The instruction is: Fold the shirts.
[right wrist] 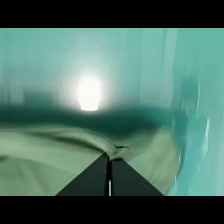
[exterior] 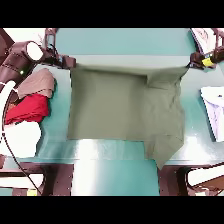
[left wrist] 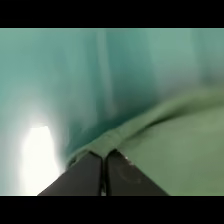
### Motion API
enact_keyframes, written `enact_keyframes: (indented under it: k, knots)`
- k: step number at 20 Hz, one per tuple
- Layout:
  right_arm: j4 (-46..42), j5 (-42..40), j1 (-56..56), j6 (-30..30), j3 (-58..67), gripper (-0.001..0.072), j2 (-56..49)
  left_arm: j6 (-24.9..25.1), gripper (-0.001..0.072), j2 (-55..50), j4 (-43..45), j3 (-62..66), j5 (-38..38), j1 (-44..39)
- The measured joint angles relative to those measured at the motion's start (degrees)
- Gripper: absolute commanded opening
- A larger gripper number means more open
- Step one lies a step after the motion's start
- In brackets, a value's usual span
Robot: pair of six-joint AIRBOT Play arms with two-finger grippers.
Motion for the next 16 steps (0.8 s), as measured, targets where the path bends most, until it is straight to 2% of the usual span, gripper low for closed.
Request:
enact_keyframes:
  k: [3, 5, 7, 8, 10, 14, 15, 16]
  knots:
    - [0.22, -4.5, -0.07, -2.34, 2.75, 0.0012, -1.64, 0.13, 0.0024, -1.2, -4.39, -0.13, 8.31, 3.41]
    - [0.04, -5.22, -0.09, -3.56, 2.64, 0.0012, -2.12, 1.77, 0.0024, -1.55, -6.21, -0.44, 10.69, 4.57]
    - [-0.04, -5.53, -0.07, -4.07, 1.66, 0.0011, -2.03, 3.8, 0.0024, -1.7, -7.39, -0.87, 11.06, 4.94]
    - [-0.59, -6.03, -0.02, -4.61, -2.32, 0.0011, -1.27, 8.94, 0.0024, -1.97, -10.08, -2.56, 10.34, 5.4]
    - [-0.72, -7.15, 0.09, -4.92, -7.65, 0.0012, 0.04, 12.96, 0.0025, -2.19, -12.13, -5.44, 9.25, 5.64]
    - [-1.07, -10.64, 1.81, -5.18, -18.86, 0.0014, 2.49, 16.26, 0.0028, -3.23, -13.9, -11.02, 8.04, 5.81]
    - [-1.07, -11.76, 2.64, -5.2, -21.24, 0.0019, 2.93, 16.26, 0.026, -3.52, -14.16, -11.8, 7.72, 5.81]
    - [-0.92, -12.7, 3.37, -5.2, -22.86, 0.0045, 3.3, 16.02, 0.0537, -3.72, -14.4, -12.24, 7.5, 5.84]
